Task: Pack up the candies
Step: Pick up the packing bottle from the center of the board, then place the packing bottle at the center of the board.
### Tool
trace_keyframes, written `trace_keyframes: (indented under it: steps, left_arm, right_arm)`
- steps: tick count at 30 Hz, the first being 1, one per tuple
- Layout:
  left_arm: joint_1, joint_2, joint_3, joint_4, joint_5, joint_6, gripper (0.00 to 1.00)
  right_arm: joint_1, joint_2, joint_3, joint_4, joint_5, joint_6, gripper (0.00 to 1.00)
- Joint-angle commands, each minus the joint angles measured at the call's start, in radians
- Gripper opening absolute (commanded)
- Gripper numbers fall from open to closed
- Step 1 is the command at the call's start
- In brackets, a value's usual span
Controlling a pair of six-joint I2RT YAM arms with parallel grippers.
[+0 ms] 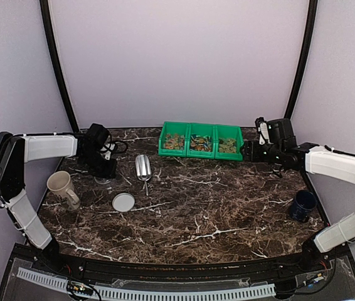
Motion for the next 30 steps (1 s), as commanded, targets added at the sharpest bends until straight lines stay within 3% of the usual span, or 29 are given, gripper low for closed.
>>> trace_keyframes:
  steps: [1,11,18,30]
  left_arm:
    - [-0.024,-0.065,0.056,-0.042,-0.002,0.01,0.0]
    - [-0.198,-0.073,0.209,-0.125,0.011,0.054,0.0]
    - [-0.388,-0.044,0.31,-0.155,0.039,0.091,0.0]
    - [-0.669,0.212,0.492,-0.173,0.093,0.14,0.0]
  right_arm:
    - [-0.004,-0.022,-0.022,0.045,-0.009,0.01,0.75]
    - [-0.004,-0.039,-0.031,0.046,0.012,0.009,0.75]
    - [-0.004,-0.054,-0.038,0.044,0.036,0.013,0.76]
    - [-0.051,-0.093,-0.064,0.015,0.169,0.074,0.76]
